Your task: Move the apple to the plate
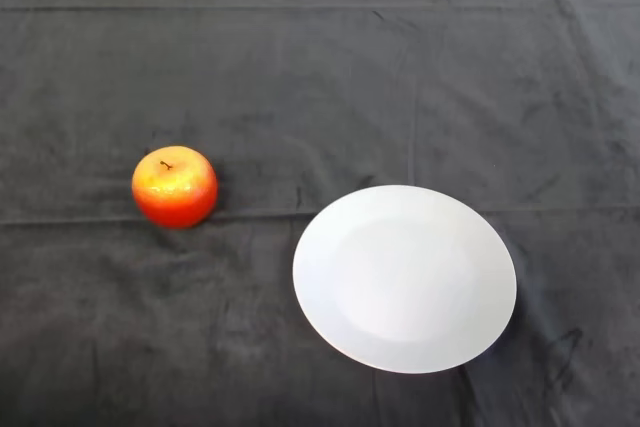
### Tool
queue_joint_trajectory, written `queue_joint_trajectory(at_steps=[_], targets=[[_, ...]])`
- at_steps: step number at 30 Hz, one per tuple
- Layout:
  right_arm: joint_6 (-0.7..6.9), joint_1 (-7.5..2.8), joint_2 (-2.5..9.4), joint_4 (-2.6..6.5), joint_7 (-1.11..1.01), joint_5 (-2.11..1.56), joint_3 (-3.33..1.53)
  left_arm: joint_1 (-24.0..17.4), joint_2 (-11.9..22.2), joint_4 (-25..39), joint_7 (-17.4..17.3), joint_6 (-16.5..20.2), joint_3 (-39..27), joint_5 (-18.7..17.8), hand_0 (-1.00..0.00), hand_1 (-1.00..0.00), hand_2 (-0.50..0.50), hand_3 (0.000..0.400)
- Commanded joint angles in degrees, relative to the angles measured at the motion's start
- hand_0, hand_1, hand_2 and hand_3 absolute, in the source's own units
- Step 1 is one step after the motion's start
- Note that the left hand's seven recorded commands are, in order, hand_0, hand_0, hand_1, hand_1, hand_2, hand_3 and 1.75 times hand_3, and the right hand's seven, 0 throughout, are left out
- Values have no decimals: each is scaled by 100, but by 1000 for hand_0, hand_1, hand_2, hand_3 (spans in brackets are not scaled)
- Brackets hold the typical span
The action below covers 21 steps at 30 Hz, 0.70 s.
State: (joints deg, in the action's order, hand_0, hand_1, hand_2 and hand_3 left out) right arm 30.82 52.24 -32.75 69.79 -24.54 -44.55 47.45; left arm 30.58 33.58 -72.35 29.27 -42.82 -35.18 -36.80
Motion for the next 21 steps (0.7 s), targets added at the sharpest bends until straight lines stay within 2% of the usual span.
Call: queue_joint_trajectory(at_steps=[1,11,21], targets=[[-38,-210,-179,117,-58,0,6,165,-14,108,-18,-82,-129,193,0,0,0,0],[-38,-210,-179,116,-58,1,7,187,-47,121,-14,-86,-170,288,0,0,0,0],[-39,-210,-178,115,-58,1,7,486,-167,151,165,-205,191,807,0,0,0,0]])
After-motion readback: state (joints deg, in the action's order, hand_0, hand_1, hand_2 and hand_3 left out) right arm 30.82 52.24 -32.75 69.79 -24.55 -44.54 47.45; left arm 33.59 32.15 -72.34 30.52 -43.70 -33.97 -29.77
